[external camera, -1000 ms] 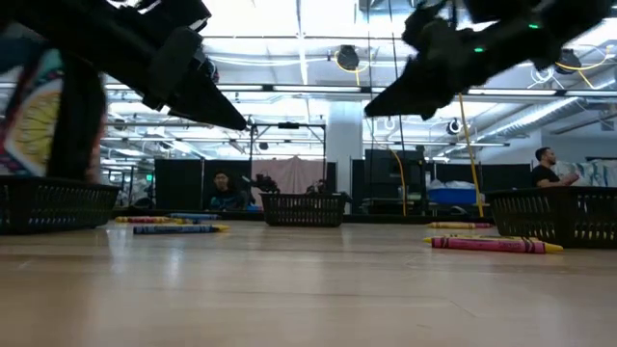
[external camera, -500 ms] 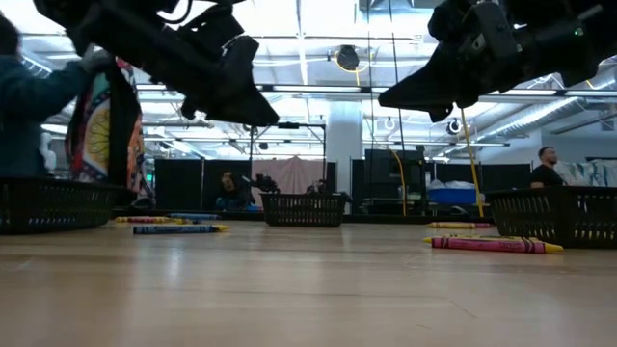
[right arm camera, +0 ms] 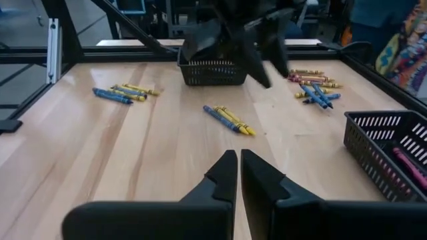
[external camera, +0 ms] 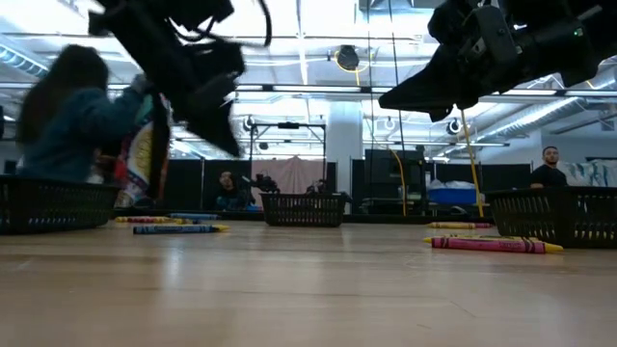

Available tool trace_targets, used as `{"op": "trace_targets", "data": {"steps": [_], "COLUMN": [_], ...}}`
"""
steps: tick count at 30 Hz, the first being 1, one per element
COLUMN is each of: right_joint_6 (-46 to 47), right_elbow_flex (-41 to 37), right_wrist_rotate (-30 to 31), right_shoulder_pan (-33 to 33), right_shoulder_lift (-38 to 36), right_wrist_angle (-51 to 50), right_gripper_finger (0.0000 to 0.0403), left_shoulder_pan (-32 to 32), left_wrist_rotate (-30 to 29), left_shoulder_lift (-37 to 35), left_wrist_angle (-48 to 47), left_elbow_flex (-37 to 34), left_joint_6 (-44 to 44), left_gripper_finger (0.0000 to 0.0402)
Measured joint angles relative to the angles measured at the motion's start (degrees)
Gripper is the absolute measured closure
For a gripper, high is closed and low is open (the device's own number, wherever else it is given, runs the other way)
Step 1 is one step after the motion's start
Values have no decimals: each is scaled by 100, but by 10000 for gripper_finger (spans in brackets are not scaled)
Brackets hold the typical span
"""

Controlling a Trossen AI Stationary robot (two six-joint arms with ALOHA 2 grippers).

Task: Sort crayons
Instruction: Put the yellow crayon into the bottom right black bin

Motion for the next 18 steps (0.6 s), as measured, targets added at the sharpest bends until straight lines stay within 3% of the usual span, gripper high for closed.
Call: {"op": "trace_targets", "data": {"steps": [2,5,10,18], "right_joint_6": [-64,-118,-125,-119], "right_elbow_flex": [0,0,0,0], "right_wrist_rotate": [8,33,166,153], "right_shoulder_pan": [-5,-7,-7,-7], "right_shoulder_lift": [-1,-1,-2,-2], "right_wrist_angle": [38,74,118,118], "right_gripper_finger": [397,397,397,397], "left_shoulder_pan": [2,4,-151,-453], "left_wrist_rotate": [237,697,1146,1166], "left_shoulder_lift": [1,4,10,9], "left_wrist_angle": [-1116,-1992,-2138,-2055], "left_elbow_flex": [200,146,-106,-135], "left_joint_6": [-407,-915,-1095,-922], "left_gripper_finger": [253,253,253,253]}}
